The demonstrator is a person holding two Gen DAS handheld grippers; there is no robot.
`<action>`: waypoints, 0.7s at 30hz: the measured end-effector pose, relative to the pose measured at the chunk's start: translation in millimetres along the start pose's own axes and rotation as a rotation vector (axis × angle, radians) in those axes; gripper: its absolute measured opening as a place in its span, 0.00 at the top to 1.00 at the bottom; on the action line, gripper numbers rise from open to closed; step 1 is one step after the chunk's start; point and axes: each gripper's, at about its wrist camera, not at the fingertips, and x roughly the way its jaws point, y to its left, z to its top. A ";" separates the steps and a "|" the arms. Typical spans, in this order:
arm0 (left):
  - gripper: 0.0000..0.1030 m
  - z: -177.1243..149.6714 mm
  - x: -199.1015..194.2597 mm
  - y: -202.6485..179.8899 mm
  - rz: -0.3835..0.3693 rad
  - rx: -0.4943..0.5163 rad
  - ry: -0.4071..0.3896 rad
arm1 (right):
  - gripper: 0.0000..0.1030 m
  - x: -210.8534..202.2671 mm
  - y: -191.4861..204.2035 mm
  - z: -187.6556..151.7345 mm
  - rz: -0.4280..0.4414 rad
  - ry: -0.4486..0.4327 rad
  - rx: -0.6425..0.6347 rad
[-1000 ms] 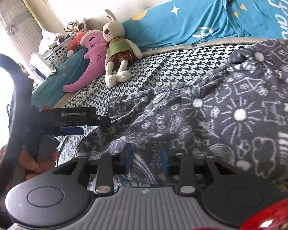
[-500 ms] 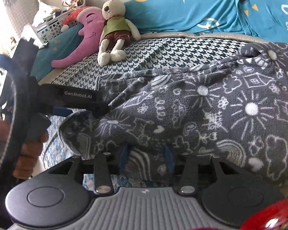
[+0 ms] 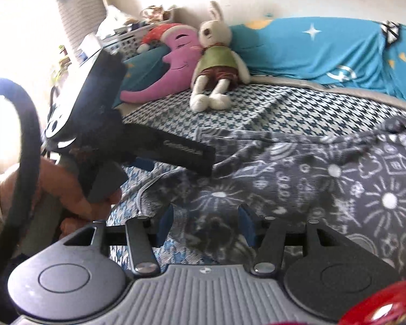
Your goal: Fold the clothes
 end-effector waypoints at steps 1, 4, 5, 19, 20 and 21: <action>0.00 0.7 -0.2 -0.1 0.003 0.005 -0.001 | 0.47 0.6 1.7 -0.6 0.000 -0.001 -0.011; 0.00 3.4 -0.3 0.1 0.015 0.015 0.000 | 0.43 2.7 6.8 -0.5 -0.002 -0.005 -0.044; 0.00 4.0 -0.3 0.1 0.019 0.016 0.002 | 0.42 3.6 8.3 -0.6 -0.002 -0.006 -0.055; 0.00 10.1 -4.5 19.2 -0.001 -0.042 0.008 | 0.31 20.6 35.5 -9.8 -0.035 -0.002 -0.287; 0.00 10.0 -5.4 20.4 -0.003 -0.049 0.008 | 0.31 21.8 35.9 -10.3 -0.034 -0.001 -0.292; 0.00 10.9 -6.2 21.5 -0.004 -0.054 0.009 | 0.31 22.6 36.1 -10.5 -0.034 0.001 -0.292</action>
